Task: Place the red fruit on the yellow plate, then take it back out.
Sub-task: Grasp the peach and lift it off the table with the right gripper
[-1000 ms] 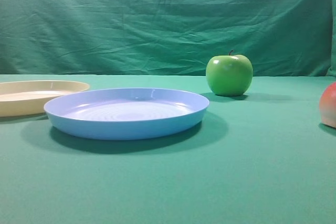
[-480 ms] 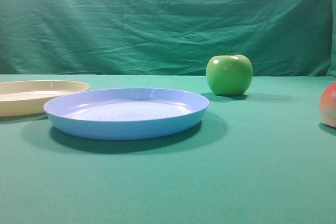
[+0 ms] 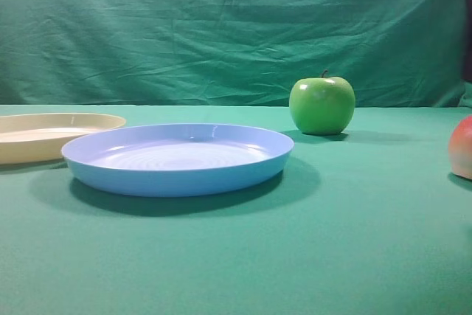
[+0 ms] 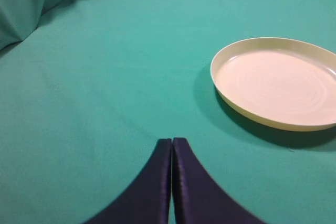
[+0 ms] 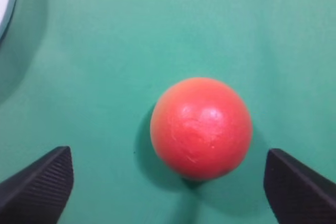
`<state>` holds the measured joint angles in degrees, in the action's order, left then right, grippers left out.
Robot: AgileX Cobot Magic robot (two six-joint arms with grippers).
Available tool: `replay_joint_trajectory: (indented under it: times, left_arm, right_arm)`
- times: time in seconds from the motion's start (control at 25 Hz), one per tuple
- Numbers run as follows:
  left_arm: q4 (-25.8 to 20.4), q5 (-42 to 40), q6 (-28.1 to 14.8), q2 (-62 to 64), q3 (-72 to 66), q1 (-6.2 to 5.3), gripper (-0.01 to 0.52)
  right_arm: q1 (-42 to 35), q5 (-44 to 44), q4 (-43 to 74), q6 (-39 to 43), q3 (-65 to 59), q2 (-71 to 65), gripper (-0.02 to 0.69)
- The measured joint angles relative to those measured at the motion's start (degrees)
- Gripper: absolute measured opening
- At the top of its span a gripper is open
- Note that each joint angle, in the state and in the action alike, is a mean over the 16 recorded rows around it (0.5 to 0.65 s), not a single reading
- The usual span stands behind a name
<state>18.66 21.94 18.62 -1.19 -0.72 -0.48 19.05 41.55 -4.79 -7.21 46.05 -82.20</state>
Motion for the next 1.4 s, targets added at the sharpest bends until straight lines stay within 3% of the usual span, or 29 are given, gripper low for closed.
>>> replay_joint_trajectory:
  times: [0.36,0.68,1.0,1.4]
  left_arm:
    - [0.0,0.0,0.0,0.0,0.0,0.0,0.0]
    - [0.0,0.0,0.0,0.0,0.0,0.0,0.0]
    - [0.0,0.0,0.0,0.0,0.0,0.0,0.0]
    - [0.0,0.0,0.0,0.0,0.0,0.0,0.0]
  right_arm:
    - [-1.6,-4.9,1.0,1.5,0.2,-6.9,0.64]
    - [-1.9,-6.9,1.0,1.6,1.2,-11.4,0.444]
    - [-1.9,-2.8,-0.3,0.4,9.5,-11.9,0.245]
    - [1.4,6.1,-7.3,-6.7,29.9,-12.7,0.205]
